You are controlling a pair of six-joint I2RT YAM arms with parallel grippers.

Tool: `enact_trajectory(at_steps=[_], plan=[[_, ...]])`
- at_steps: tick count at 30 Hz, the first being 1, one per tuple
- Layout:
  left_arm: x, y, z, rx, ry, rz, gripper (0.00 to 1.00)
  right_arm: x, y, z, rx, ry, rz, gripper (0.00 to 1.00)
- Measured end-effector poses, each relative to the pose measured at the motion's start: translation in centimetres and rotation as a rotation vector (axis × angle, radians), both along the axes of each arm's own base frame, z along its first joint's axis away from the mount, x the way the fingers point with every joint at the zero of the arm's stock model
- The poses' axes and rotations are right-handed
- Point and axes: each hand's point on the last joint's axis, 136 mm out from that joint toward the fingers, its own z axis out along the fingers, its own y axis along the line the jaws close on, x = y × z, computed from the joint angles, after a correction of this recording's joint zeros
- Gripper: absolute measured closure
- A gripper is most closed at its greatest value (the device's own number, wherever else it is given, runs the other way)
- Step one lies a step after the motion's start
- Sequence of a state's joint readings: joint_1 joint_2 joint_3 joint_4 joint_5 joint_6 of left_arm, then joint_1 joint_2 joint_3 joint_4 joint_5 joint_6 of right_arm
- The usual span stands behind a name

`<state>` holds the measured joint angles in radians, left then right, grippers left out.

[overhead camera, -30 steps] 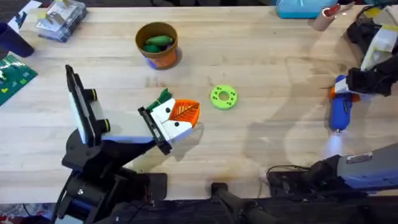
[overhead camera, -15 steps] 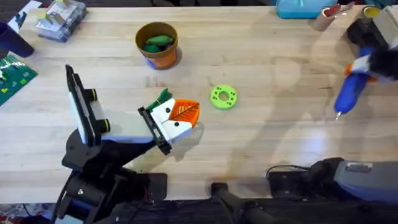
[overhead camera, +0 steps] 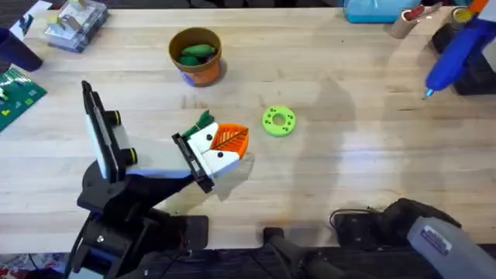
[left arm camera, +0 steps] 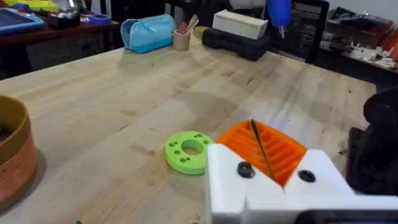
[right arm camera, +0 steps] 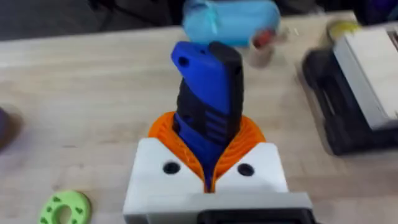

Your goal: Pick up the gripper from the table and insert it into the empty holder that is missing its gripper. Then pick up a screw, insert it into the mounting hole, and use the screwdriver to tighten it. Finally, clean up the table by picking up the vegetable and placing it into the bucket.

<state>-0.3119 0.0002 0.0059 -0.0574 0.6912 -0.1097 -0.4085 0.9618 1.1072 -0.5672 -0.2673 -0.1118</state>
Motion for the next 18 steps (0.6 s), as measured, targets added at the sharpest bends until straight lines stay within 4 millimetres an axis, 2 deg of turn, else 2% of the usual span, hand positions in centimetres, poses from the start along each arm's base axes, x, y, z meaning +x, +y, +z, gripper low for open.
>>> enact_trajectory(at_steps=[4, 7, 9, 14, 16, 18], plan=[[0.0, 0.0, 0.0, 0.000, 0.000, 0.000, 0.987, -0.8, 4.0, 1.5, -0.005, -0.163, 0.102, 0.975], [0.0, 0.0, 0.0, 0.000, 0.001, 0.000, 0.987, -1.0, 7.4, 2.0, 0.020, -0.276, 0.219, 0.975], [0.0, 0.0, 0.0, 0.000, 0.000, 0.000, 0.987, -0.9, 10.3, 1.5, 0.053, -0.325, 0.335, 0.975], [0.0, 0.0, 0.0, 0.000, 0.000, 0.000, 0.987, -1.2, 18.0, -1.1, 0.151, -0.332, 0.611, 0.975], [0.0, 0.0, 0.0, 0.000, 0.000, 0.000, 0.987, -1.6, 20.8, -1.1, 0.177, -0.343, 0.709, 0.975], [0.0, 0.0, 0.0, 0.000, 0.000, 0.000, 0.987, -1.9, 23.4, -0.3, 0.190, -0.385, 0.799, 0.975]])
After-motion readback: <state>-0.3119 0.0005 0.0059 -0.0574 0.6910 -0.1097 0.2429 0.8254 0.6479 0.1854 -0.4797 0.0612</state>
